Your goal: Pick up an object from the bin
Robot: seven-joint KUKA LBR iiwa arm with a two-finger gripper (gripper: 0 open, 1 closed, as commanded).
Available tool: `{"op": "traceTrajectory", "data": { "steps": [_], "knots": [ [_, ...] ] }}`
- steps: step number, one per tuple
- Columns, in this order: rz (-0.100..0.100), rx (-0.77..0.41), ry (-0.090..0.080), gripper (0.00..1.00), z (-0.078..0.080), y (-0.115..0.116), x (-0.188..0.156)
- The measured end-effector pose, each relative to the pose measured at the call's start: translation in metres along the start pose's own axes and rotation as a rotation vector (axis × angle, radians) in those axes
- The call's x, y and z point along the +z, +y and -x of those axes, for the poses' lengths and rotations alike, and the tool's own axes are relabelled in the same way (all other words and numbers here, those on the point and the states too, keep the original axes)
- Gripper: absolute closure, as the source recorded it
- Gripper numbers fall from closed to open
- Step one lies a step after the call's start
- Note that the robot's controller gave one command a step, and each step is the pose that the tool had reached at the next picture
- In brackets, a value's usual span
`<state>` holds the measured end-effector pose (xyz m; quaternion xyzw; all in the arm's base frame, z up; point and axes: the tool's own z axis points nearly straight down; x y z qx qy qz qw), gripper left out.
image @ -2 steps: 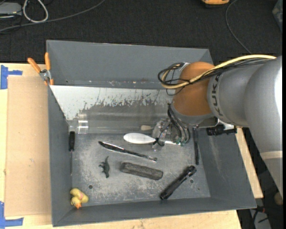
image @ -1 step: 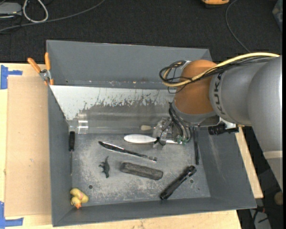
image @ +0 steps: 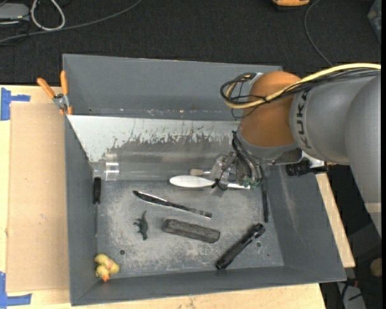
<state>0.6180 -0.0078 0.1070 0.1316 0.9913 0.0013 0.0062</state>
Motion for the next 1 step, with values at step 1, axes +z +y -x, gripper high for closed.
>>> {"op": "traceTrajectory", "data": {
  "steps": [1],
  "knots": [
    [0.001,-0.001,-0.001,1.0,0.0004,0.0,-0.0198]
  ]
}}
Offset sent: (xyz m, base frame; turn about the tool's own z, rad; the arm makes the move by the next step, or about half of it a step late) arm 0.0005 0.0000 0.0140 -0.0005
